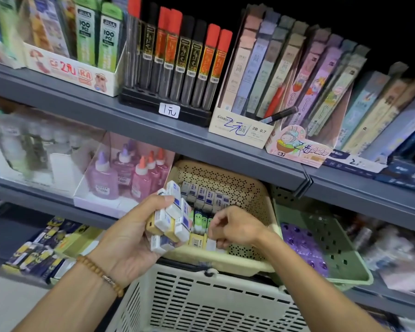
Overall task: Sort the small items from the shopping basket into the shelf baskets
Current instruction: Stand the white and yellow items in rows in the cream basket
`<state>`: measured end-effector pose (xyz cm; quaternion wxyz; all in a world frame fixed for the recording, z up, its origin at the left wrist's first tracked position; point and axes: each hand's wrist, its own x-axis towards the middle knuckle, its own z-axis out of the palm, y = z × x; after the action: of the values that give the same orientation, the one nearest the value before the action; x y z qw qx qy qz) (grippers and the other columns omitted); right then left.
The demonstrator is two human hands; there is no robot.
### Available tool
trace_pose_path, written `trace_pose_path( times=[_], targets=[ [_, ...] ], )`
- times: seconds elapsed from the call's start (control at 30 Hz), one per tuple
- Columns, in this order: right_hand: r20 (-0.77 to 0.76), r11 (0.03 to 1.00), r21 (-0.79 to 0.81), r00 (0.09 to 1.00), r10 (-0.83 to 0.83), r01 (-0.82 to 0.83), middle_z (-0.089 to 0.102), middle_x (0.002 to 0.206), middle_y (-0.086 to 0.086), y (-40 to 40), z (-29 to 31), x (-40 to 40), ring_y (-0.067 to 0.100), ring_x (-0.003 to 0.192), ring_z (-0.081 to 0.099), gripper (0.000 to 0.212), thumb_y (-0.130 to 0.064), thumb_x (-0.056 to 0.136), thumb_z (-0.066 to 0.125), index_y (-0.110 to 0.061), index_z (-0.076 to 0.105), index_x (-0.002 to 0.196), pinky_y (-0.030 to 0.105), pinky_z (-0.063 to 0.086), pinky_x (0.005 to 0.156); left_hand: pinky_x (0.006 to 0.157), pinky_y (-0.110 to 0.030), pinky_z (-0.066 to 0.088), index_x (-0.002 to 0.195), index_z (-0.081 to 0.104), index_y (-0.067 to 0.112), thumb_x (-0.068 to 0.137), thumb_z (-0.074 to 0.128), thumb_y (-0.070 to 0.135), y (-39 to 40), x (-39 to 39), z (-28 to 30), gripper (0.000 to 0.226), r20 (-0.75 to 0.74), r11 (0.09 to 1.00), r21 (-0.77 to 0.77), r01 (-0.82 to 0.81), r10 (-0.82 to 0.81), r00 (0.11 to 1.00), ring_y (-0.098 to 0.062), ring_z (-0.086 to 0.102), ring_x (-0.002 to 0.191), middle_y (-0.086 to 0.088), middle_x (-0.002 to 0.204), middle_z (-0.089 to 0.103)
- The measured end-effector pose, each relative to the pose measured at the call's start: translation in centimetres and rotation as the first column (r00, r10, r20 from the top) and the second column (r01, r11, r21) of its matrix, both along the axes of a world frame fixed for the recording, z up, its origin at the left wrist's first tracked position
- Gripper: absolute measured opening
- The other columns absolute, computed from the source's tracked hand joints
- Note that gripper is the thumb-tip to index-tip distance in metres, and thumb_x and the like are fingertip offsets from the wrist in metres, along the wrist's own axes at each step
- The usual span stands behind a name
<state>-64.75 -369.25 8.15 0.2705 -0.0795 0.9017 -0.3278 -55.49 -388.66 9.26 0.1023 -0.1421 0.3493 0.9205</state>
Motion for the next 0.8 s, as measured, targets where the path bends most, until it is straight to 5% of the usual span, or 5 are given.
trace_pose_path(
  times=[0.07, 0.17, 0.33, 0.57, 0.8],
  targets=[
    [-0.142, 1.000, -0.013, 0.990, -0.010, 0.008, 0.074, 0.084, 0.005, -0.1, 1.0, 0.3, 0.003, 0.059, 0.061, 0.014, -0.032, 0.094, 0.062, -0.022, 0.070, 0.091, 0.025, 0.055, 0.064, 0.046, -0.033, 0.054, 0.102, 0.069, 0.005, 0.052, 0.075, 0.016, -0.1, 0.1, 0.1, 0.051, 0.001, 1.000, 0.013, 0.019, -0.019, 1.000, -0.028, 0.070, 0.062, -0.020, 0.090, 0.073],
    [-0.160, 0.950, -0.311, 0.984, -0.076, 0.022, 0.075, 0.093, -0.007, -1.3, 2.7, 1.0, 0.003, 0.063, 0.058, 0.036, -0.055, 0.090, 0.058, -0.029, 0.070, 0.110, 0.020, 0.046, 0.059, 0.046, -0.032, 0.053, 0.102, 0.069, 0.002, 0.047, 0.078, 0.017, -0.1, 0.2, 0.1, 0.057, 0.003, 0.999, -0.007, 0.033, -0.033, 0.999, -0.028, 0.069, 0.063, -0.021, 0.091, 0.073],
    [-0.090, 0.815, -0.559, 0.988, 0.124, -0.153, 0.068, 0.084, -0.006, -3.8, 3.2, 2.9, 0.010, 0.066, 0.059, 0.022, -0.027, 0.092, 0.065, -0.019, 0.069, 0.112, 0.021, 0.041, 0.050, 0.049, -0.029, 0.051, 0.086, 0.077, 0.007, 0.053, 0.075, 0.017, -0.4, 0.2, 0.3, 0.034, -0.046, 0.995, -0.046, 0.093, -0.095, 0.994, -0.024, 0.065, 0.058, -0.015, 0.077, 0.067],
    [0.225, 0.652, -0.745, 0.973, 0.045, 0.142, 0.067, 0.072, -0.003, -4.4, 1.9, 3.7, 0.006, 0.052, 0.051, 0.008, -0.010, 0.091, 0.064, -0.012, 0.066, 0.099, 0.016, 0.036, 0.042, 0.052, -0.036, 0.058, 0.107, 0.067, 0.001, 0.049, 0.077, 0.022, -0.6, 0.4, 0.3, 0.062, -0.067, 0.969, -0.242, 0.042, -0.060, 0.996, -0.031, 0.072, 0.069, -0.027, 0.094, 0.071],
    [0.447, 0.523, -0.785, 0.888, 0.109, 0.331, 0.065, 0.074, 0.006, -3.1, 0.8, 3.1, 0.005, 0.049, 0.048, 0.010, -0.013, 0.083, 0.067, -0.004, 0.067, 0.088, 0.013, 0.035, 0.040, 0.050, -0.036, 0.058, 0.103, 0.062, 0.003, 0.064, 0.072, 0.022, 0.0, 0.1, 0.3, 0.045, -0.084, 0.945, -0.328, -0.019, -0.009, 0.996, -0.030, 0.072, 0.067, -0.024, 0.088, 0.073]
  ],
)
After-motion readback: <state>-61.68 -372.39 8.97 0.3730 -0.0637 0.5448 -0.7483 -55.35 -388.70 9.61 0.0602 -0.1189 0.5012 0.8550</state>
